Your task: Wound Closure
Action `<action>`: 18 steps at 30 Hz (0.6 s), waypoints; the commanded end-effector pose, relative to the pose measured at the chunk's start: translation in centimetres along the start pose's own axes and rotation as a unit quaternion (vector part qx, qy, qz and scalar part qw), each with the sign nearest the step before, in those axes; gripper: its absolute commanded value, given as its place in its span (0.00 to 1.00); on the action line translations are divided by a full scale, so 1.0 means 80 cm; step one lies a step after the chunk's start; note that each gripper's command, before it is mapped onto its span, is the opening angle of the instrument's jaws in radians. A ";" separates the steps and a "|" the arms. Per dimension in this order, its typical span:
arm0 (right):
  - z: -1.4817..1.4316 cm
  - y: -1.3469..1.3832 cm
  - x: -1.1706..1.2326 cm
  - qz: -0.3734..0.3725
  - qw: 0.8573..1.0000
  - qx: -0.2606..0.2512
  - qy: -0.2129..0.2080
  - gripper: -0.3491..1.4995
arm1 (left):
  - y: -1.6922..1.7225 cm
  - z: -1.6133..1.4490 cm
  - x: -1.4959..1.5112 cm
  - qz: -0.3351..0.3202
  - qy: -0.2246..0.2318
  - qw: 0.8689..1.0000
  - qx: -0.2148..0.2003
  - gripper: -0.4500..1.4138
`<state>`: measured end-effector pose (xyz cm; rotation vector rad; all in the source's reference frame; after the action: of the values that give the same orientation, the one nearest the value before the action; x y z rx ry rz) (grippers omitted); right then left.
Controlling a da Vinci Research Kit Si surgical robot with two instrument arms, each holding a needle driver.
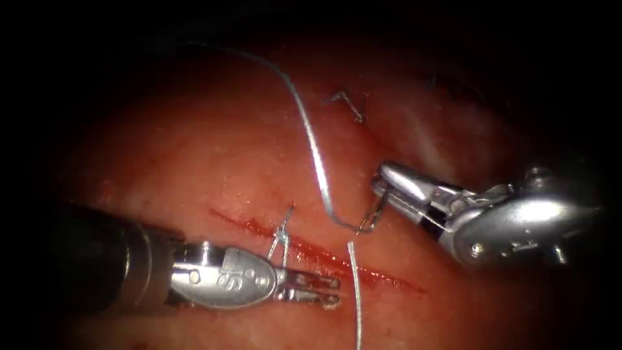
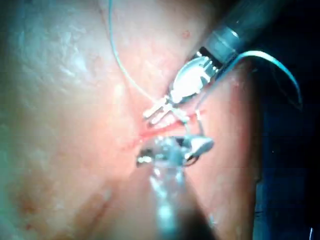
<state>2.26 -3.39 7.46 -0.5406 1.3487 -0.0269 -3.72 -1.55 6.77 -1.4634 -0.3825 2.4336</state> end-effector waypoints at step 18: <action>0.0017 0.0017 -0.0048 0.194 0.981 -0.013 0.003 0.00 | -0.0004 0.0005 -0.0008 0.002 0.000 1.000 -0.003 0.14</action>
<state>2.20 -3.09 7.72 -0.2743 1.4467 0.3274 -3.68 -1.55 6.79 -1.4665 -0.3881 2.4381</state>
